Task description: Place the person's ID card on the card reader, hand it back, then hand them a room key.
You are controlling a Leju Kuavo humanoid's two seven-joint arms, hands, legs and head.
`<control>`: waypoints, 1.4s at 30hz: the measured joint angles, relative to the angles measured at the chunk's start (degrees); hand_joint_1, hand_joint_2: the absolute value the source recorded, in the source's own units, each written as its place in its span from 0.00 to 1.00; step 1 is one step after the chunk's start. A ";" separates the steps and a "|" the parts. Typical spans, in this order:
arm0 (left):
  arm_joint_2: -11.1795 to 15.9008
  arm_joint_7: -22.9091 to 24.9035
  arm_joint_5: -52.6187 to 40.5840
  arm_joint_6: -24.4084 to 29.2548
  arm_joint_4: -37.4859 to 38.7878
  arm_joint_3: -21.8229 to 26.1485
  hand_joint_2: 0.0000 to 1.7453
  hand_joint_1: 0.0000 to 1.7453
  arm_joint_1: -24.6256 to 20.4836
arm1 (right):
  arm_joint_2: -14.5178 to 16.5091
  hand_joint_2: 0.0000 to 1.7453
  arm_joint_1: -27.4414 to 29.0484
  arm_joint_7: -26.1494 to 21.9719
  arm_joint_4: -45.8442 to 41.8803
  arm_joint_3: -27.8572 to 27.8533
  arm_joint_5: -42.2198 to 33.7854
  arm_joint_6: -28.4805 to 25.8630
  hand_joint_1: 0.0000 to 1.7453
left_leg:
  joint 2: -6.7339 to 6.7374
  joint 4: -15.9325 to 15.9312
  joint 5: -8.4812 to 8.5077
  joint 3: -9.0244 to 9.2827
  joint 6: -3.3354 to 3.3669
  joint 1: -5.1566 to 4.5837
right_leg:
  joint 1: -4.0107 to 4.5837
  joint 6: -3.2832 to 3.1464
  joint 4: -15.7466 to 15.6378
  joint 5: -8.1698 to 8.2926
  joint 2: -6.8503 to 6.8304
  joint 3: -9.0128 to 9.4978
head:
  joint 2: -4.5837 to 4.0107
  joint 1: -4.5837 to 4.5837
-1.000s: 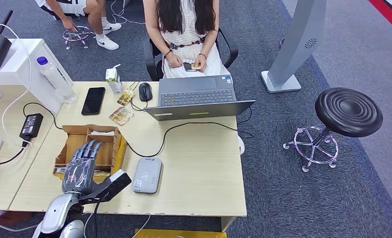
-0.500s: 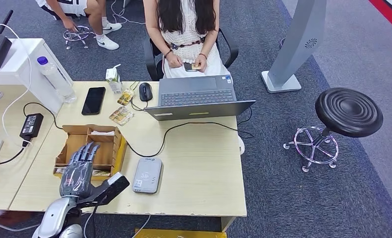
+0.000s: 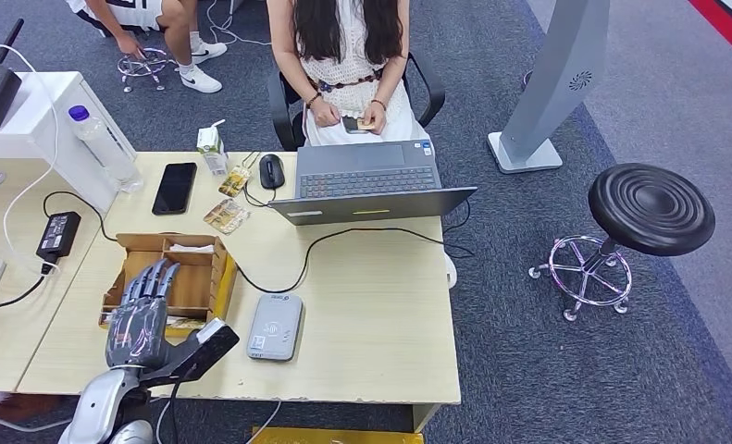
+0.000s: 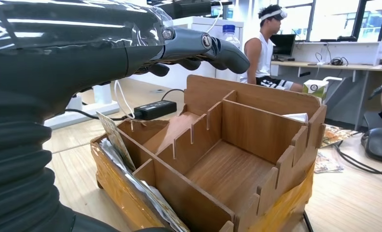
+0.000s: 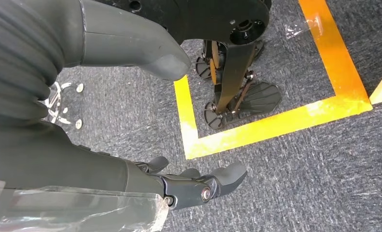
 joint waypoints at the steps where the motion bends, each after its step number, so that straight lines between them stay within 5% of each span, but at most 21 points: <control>1: 0.01 -0.05 0.11 -0.04 -0.04 0.03 1.00 0.00 0.04 | 0.00 1.00 0.00 0.00 0.00 0.00 0.02 0.01 0.00 | 0.00 0.00 0.00 0.00 0.00 0.00 | 0.00 0.00 0.00 0.00 0.00 0.00 | 0.00 0.00; 42: -0.06 3.82 -1.99 -2.00 0.07 0.79 1.00 0.00 0.12 | 0.28 1.00 -0.01 0.41 0.00 -0.44 0.58 0.03 0.00 | 0.00 0.00 0.00 0.00 0.00 0.00 | 0.00 0.00 0.00 0.00 0.00 0.00 | 0.00 0.00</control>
